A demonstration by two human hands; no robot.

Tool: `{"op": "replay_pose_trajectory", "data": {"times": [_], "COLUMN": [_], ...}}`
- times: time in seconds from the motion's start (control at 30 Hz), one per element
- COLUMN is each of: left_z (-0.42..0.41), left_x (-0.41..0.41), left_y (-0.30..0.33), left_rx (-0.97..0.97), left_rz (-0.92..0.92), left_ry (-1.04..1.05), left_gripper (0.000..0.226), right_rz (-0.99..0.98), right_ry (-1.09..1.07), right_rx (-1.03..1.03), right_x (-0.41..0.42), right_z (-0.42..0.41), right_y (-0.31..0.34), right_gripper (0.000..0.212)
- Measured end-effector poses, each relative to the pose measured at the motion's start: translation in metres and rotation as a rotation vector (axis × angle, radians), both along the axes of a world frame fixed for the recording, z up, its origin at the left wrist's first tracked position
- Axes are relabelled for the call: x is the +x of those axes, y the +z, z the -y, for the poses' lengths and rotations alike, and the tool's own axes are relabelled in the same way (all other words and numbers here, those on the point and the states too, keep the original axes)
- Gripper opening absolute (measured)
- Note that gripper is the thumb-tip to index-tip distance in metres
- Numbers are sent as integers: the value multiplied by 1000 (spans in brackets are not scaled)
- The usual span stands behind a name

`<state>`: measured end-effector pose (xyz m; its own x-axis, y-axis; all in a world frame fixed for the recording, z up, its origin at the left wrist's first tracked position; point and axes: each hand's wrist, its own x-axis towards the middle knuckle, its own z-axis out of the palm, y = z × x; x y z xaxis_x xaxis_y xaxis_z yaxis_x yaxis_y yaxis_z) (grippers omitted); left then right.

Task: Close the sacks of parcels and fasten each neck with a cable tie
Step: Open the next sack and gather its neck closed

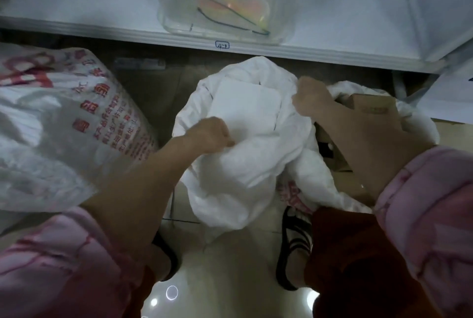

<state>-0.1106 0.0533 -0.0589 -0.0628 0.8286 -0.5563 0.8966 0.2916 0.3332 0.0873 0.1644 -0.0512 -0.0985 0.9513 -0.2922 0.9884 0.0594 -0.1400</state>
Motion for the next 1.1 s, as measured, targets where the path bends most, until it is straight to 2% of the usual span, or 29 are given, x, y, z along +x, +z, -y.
{"op": "replay_pose_trajectory", "data": {"times": [0.07,0.17,0.3,0.4,0.47,0.53,0.6,0.67,0.7,0.8,0.87,0.93,1.07,1.1], "left_z": [8,14,27,46,60,75,96,119,133,167,173,172,167,167], "left_x": [5,6,-2,-1,3,8,15,26,33,55,61,61,54,53], "left_y": [1,6,13,18,21,28,30,27,23,18,16,18,12,10], "left_rx": [-132,-127,-51,-1,56,151,229,156,68,-152,-135,-84,-61,-47], "left_rz": [48,89,119,123,133,119,116,158,204,300,326,332,483,453], "left_ry": [-87,-80,-31,-4,60,151,210,164,119,68,124,211,580,654], "left_gripper": [30,33,26,21,26,37,38,26,17,54,60,53,33,27], "right_rz": [69,116,7,-51,-106,-131,-59,95,167,281,283,263,253,257], "right_ry": [68,277,397,399,388,395,451,518,529,535,537,556,773,816], "right_rx": [80,166,-93,-166,-190,-211,-212,-168,-164,-219,-200,-150,33,41], "right_x": [-7,-20,-38,-44,-45,-45,-41,-31,-24,-8,-7,-11,-20,-22], "right_z": [10,30,73,101,117,136,159,181,191,213,217,219,221,222], "right_y": [2,16,21,24,32,40,41,32,26,15,18,24,24,22], "right_gripper": [34,37,21,7,22,11,15,6,13,29,33,32,24,24]}}
